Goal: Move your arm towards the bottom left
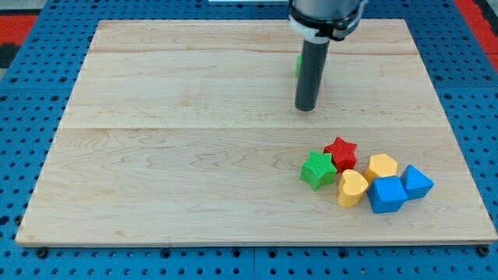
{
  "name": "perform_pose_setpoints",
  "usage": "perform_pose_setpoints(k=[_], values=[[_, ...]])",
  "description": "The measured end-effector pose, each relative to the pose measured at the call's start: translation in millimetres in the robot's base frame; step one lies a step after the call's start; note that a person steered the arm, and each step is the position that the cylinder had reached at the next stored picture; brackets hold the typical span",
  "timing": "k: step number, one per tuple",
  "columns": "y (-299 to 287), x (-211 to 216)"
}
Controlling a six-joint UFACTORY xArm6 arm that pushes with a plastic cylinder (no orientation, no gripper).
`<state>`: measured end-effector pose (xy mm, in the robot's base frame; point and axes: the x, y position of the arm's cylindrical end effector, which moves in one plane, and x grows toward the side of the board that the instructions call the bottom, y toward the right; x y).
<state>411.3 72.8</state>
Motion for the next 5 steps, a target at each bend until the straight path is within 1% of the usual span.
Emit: perform_pose_setpoints(k=[1,2,3,4,5], values=[[-29.9,17.8],[-73.9,23.3],[-97.6,23.3],[-101.5,23.3],[-128.1,24.1]])
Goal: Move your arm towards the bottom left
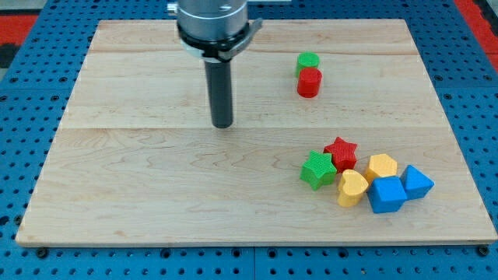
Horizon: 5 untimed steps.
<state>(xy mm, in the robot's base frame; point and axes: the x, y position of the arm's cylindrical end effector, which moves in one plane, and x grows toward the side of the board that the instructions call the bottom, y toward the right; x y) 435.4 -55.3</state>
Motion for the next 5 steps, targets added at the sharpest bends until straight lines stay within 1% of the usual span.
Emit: perform_pose_setpoints(k=[2,5], values=[[-40.4,0.0],[-69.1,0.0]])
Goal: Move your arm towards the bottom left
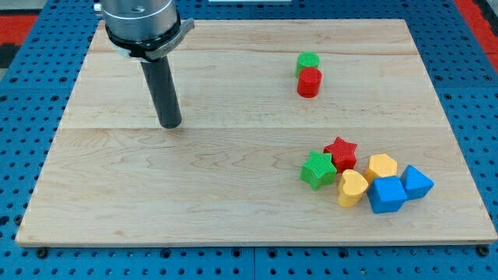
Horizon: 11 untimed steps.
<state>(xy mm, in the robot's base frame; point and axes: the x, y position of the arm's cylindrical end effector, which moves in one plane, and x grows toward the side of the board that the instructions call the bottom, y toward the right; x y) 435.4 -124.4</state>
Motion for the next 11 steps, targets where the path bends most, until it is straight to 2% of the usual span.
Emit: perform_pose_setpoints(k=[4,5,7,11], values=[[-36.1,2.3],[-46.5,26.0],[-28.8,76.4],[-21.0,88.4]])
